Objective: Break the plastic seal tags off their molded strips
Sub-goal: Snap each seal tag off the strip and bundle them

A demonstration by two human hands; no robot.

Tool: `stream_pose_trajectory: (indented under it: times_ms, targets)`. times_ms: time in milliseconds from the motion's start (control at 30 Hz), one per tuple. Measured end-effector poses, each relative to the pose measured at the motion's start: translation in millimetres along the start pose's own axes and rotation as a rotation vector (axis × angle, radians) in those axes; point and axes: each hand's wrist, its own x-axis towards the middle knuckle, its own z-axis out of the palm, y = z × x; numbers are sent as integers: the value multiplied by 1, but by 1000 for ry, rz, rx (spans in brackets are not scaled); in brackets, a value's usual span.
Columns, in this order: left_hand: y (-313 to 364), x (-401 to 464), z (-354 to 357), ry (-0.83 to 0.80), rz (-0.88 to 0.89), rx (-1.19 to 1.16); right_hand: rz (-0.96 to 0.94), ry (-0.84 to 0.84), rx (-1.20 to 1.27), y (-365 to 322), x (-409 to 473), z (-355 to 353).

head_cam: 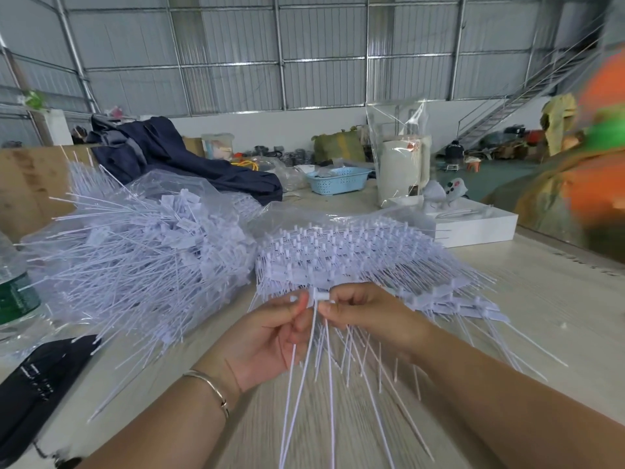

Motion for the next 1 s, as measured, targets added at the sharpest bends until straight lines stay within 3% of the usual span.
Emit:
stream_pose_trajectory:
  times_ms: [133, 367, 533, 667, 1000]
  targets:
    - [-6, 3, 9, -21, -49, 99, -8, 36, 85, -1, -1, 2]
    - [-2, 0, 13, 98, -20, 165, -50, 143, 160, 4, -2, 0]
    - [3, -4, 9, 276, 164, 189, -71, 250, 47, 4, -1, -1]
    - [1, -5, 11, 362, 205, 192, -113, 309, -42, 5, 0, -4]
    - [-2, -8, 13, 316, 267, 278, -90, 366, -337, 14, 3, -11]
